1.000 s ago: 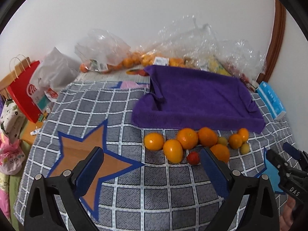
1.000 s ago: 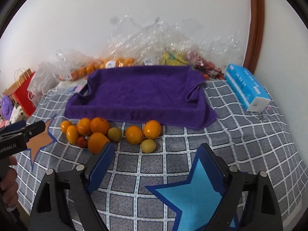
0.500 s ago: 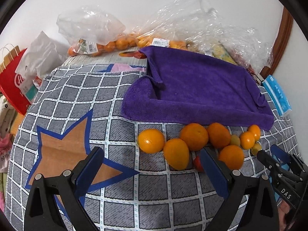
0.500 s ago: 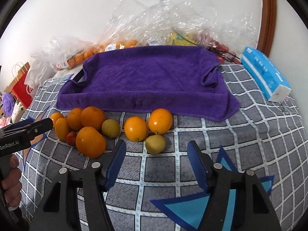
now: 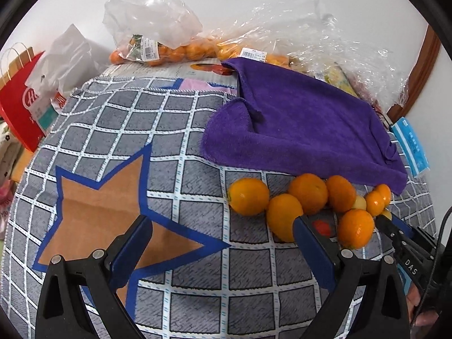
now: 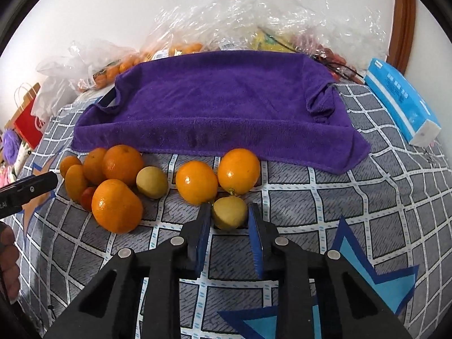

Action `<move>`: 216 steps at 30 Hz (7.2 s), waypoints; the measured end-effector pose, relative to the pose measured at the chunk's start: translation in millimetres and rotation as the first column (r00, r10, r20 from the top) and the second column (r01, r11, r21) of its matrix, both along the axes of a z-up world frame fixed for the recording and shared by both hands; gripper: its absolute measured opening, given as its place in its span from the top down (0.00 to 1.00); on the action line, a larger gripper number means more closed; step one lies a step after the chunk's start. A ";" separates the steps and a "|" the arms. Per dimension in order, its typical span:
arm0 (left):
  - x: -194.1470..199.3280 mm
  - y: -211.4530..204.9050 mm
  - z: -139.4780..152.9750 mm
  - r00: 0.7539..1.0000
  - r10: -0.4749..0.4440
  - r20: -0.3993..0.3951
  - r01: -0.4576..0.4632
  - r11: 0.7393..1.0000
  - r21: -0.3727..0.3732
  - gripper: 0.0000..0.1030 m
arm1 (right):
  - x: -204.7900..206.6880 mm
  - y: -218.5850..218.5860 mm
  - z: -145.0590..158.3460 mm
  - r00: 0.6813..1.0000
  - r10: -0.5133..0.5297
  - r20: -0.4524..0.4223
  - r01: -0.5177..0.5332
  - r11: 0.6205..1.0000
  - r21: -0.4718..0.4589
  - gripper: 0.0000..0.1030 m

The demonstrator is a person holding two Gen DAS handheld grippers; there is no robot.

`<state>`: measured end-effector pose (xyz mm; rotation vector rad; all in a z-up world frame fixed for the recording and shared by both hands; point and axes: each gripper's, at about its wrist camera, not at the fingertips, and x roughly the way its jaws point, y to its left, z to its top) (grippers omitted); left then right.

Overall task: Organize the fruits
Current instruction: 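Grasp the small yellow fruit with the right gripper, then grasp an orange in the fruit row with the left gripper, then lift the yellow fruit with the right gripper while the left gripper carries the orange over the towel, then open the right gripper onto the towel while the left gripper releases the orange there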

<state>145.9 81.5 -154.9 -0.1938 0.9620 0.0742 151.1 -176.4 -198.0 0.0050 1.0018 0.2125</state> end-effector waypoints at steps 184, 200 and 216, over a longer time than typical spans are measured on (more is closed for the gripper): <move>223.5 -48.9 -4.4 0.980 -0.160 -0.116 0.150 0.984 -0.091 0.69 | 196.6 -21.0 -4.1 0.999 -0.024 -0.027 0.025 0.999 0.032 0.74; 208.3 -62.3 22.9 0.984 -0.158 -0.088 0.154 0.987 -0.045 0.46 | 176.9 -18.7 43.2 0.997 -0.063 0.048 0.060 0.996 0.066 0.35; 94.5 -64.1 105.1 0.982 -0.132 0.134 0.132 0.991 0.006 0.46 | 70.6 -35.0 105.0 0.983 -0.114 0.144 0.116 0.993 -0.003 0.17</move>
